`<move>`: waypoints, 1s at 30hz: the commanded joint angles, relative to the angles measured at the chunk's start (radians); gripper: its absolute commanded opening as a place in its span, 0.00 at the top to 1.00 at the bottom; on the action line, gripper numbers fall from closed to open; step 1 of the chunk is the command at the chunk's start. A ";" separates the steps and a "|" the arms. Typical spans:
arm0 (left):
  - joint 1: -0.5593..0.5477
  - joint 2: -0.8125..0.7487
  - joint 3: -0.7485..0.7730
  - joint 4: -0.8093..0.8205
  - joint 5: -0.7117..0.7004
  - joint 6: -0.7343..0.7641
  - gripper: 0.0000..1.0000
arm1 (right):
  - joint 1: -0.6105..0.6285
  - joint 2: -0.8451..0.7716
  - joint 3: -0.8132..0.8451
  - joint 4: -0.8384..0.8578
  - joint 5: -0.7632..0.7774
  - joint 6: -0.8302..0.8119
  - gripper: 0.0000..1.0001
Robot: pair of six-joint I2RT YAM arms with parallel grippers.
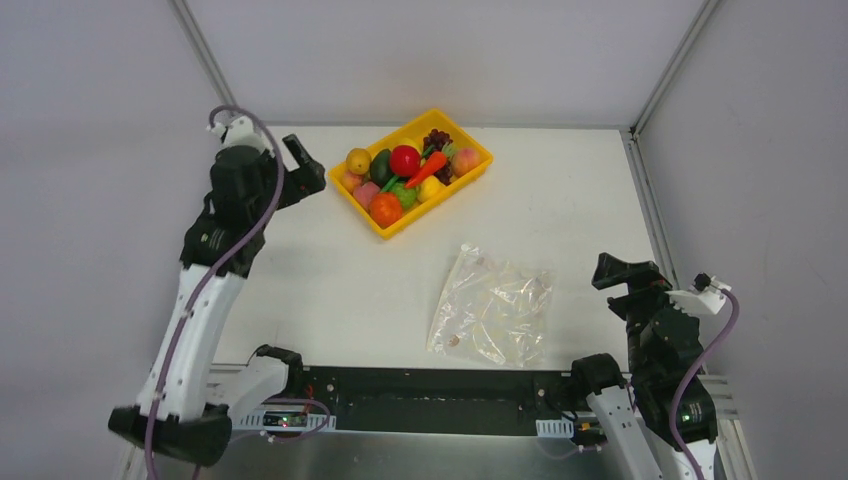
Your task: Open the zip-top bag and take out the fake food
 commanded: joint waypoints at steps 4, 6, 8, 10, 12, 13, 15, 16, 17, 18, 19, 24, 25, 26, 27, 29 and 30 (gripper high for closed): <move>-0.004 -0.449 -0.107 -0.306 -0.092 0.111 0.03 | 0.003 -0.003 0.012 0.024 0.002 -0.018 0.00; -0.005 -0.548 -0.121 -0.371 -0.126 0.117 0.02 | 0.006 -0.009 0.015 0.020 0.015 -0.014 0.00; -0.004 -0.632 -0.129 -0.453 -0.170 0.120 0.01 | 0.004 -0.018 0.014 0.018 0.024 -0.012 0.00; -0.005 -0.698 -0.128 -0.536 -0.231 0.115 0.01 | 0.004 -0.026 0.013 0.019 0.023 -0.011 0.00; -0.019 -0.744 -0.138 -0.597 -0.310 0.101 0.01 | 0.005 -0.028 0.012 0.020 0.021 -0.012 0.01; -0.027 -0.764 -0.152 -0.609 -0.340 0.098 0.01 | 0.004 -0.028 0.013 0.022 0.019 -0.015 0.01; -0.044 -0.801 -0.183 -0.628 -0.384 0.096 0.01 | 0.005 -0.027 0.013 0.023 0.011 -0.020 0.01; -0.053 -0.815 -0.200 -0.633 -0.409 0.092 0.01 | 0.004 -0.027 0.012 0.022 0.010 -0.019 0.01; -0.064 -0.827 -0.222 -0.637 -0.444 0.080 0.01 | 0.004 -0.027 0.013 0.022 0.011 -0.021 0.01; -0.070 -0.834 -0.238 -0.637 -0.467 0.066 0.01 | 0.004 -0.027 0.012 0.022 0.013 -0.020 0.01; -0.074 -0.838 -0.255 -0.635 -0.477 0.053 0.01 | 0.005 -0.025 0.012 0.021 0.015 -0.020 0.01; -0.076 -0.863 -0.358 -0.578 -0.457 0.042 0.01 | 0.005 -0.025 0.016 0.015 0.023 -0.017 0.01; -0.077 -0.868 -0.378 -0.568 -0.453 0.041 0.01 | 0.005 -0.029 0.016 0.014 0.027 -0.015 0.01; -0.080 -0.873 -0.397 -0.558 -0.451 0.039 0.01 | 0.005 -0.032 0.016 0.013 0.028 -0.014 0.01; -0.083 -0.876 -0.414 -0.548 -0.450 0.038 0.01 | 0.004 -0.034 0.016 0.014 0.029 -0.014 0.01; -0.089 -0.878 -0.433 -0.529 -0.450 0.042 0.01 | 0.005 -0.035 0.016 0.013 0.027 -0.015 0.01; -0.092 -0.876 -0.435 -0.522 -0.448 0.045 0.01 | 0.004 -0.035 0.015 0.015 0.025 -0.016 0.01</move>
